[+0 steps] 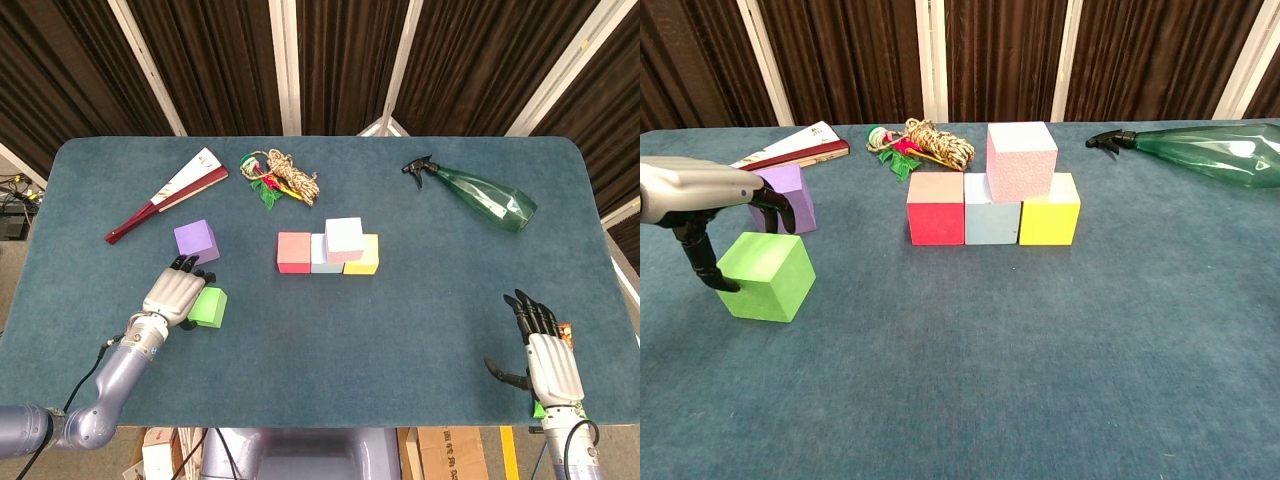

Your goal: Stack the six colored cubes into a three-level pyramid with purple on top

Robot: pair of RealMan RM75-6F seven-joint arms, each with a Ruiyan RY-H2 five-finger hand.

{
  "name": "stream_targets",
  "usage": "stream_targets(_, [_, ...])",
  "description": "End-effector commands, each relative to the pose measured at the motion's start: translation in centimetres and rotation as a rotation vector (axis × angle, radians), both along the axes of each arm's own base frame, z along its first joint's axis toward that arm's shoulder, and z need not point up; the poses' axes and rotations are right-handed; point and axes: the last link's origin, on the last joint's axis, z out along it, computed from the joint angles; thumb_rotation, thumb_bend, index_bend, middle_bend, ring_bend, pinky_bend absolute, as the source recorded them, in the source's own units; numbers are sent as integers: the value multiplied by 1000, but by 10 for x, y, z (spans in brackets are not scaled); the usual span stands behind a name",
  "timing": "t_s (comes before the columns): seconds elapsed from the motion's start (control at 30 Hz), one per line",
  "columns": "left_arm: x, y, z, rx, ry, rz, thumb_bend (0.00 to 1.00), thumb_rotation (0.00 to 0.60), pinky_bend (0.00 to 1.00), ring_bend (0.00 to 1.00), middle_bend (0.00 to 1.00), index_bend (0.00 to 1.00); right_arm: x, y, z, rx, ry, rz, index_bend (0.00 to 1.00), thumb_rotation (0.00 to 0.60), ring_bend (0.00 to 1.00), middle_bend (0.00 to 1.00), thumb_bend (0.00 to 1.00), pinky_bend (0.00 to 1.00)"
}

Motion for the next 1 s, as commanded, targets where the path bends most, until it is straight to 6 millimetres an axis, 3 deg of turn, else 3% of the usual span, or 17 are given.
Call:
stream_targets(0.03, [0,0,0,0,1,1,226,600,0,0,279,254,0,0,0,3,-1,0,109,600,45,51,249,0])
stream_targets(1.0, [-3,-1,0,-5,-6,16,274,600,0,0,333,303,-1,0,3,-11,-22,-22,109,600,45,51,250,0])
